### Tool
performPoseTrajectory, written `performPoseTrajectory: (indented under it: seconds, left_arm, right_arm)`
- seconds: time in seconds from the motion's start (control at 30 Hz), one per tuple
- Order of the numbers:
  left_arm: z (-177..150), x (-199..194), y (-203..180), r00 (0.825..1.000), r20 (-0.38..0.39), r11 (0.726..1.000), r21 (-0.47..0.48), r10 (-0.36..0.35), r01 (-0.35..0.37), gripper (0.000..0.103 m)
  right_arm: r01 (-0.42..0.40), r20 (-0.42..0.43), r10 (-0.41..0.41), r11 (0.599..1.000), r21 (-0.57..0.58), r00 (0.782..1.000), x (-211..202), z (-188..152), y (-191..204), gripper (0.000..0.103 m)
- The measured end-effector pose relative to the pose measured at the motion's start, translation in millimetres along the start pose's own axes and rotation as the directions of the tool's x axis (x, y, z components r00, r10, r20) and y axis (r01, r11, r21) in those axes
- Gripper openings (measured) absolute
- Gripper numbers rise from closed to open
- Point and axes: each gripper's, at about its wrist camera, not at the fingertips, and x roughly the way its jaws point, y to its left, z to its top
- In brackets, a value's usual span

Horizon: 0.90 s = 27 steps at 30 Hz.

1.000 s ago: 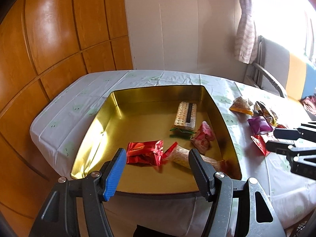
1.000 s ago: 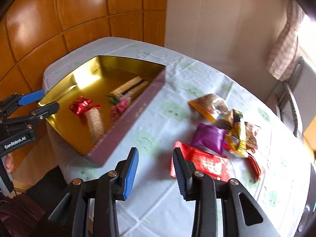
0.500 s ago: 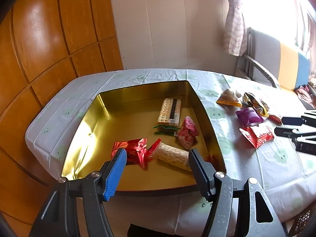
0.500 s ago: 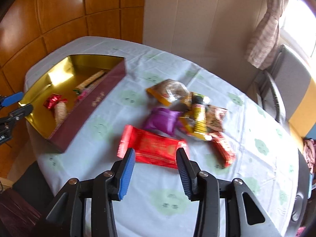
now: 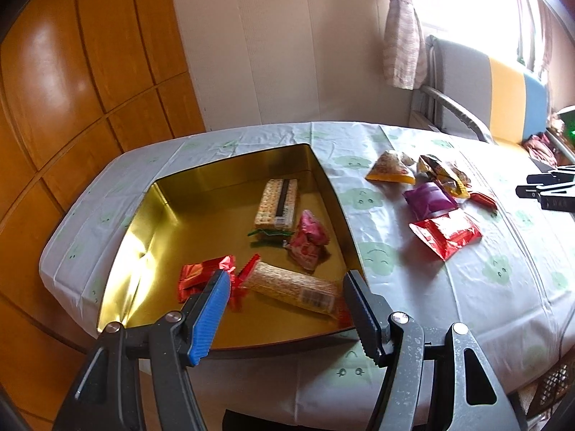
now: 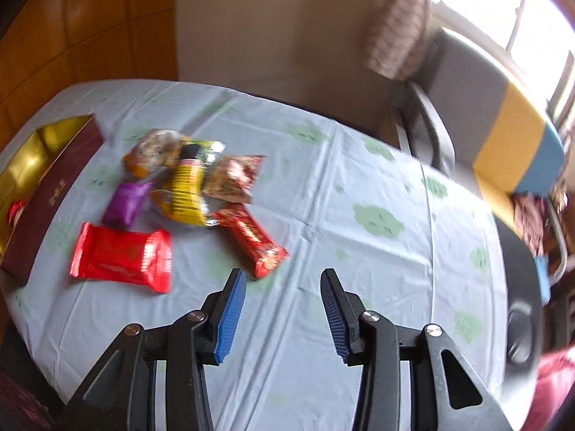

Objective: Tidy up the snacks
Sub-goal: 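Move the left gripper back over the remaining snacks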

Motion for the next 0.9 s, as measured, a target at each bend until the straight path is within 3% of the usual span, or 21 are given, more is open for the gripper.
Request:
performPoseTrajectory:
  seconds: [0.23, 0.5, 0.9]
  left_arm:
    - [2.5, 5.8, -29.4, 0.997, -0.032, 0.995, 0.068, -0.068, 0.070, 0.066]
    - [-6.0, 8.2, -75.0, 0.981, -0.077, 0.967, 0.175, -0.176, 0.187, 0.065]
    - [-3.1, 23.3, -103.2, 0.949, -0.160, 0.918, 0.256, -0.270, 0.304, 0.057]
  right_arm:
    - [0.044, -0.105, -0.026, 0.983, 0.179, 0.994, 20.7, -5.0, -37.6, 0.044]
    - [0.031, -0.104, -0.012, 0.983, 0.181, 0.994, 21.1, -4.2, -36.1, 0.044]
    - [0.034, -0.099, -0.016, 0.982, 0.185, 0.995, 18.3, -4.2, -37.9, 0.044]
